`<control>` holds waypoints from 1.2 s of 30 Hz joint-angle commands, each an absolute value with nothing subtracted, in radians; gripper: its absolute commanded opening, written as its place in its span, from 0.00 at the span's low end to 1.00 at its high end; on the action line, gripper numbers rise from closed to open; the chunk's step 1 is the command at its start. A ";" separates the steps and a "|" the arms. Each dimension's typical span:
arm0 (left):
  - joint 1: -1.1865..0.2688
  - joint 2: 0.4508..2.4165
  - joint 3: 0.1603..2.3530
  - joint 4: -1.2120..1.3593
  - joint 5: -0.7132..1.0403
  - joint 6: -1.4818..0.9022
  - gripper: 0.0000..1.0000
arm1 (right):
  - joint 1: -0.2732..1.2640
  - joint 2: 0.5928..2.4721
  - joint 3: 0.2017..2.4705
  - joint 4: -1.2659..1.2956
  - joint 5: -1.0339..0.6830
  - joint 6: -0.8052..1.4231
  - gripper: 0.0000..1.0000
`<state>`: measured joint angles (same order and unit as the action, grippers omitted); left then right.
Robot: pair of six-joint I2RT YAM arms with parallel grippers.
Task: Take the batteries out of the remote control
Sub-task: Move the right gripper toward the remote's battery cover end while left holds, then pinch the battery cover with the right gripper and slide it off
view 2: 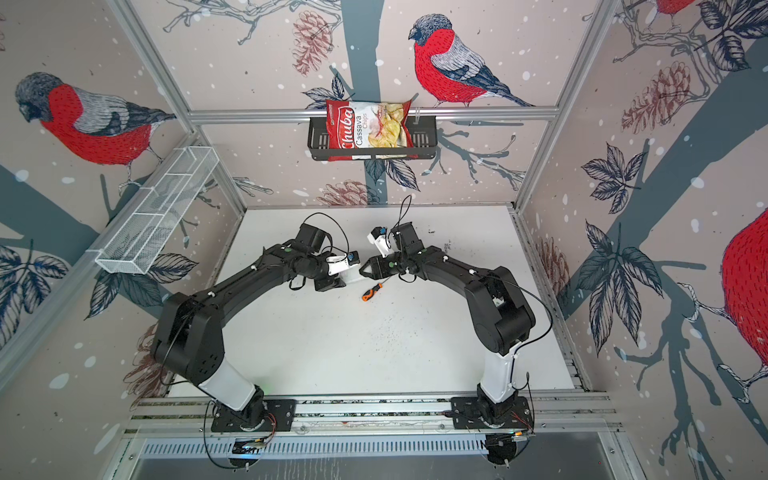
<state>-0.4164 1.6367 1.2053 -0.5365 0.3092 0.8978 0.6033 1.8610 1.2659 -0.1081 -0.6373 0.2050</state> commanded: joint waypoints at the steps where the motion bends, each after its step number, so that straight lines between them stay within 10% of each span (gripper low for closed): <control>1: -0.417 1.640 1.218 -0.546 0.317 0.907 0.27 | 0.606 1.866 1.275 -0.108 -0.640 0.189 0.47; 25: -0.417 1.649 1.221 -0.545 0.313 0.903 0.26 | 0.595 1.879 1.284 -0.153 -0.572 0.174 0.35; 30: -0.417 1.648 1.217 -0.542 0.314 0.903 0.26 | 0.606 1.881 1.283 -0.153 -0.613 0.158 0.54; 36: -0.418 1.648 1.216 -0.541 0.321 0.902 0.25 | 0.610 1.882 1.284 -0.143 -0.659 0.157 0.52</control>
<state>-0.4164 1.6497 1.2121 -0.5476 0.2916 0.8982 0.6079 1.8812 1.2800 -0.1429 -0.6231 0.1780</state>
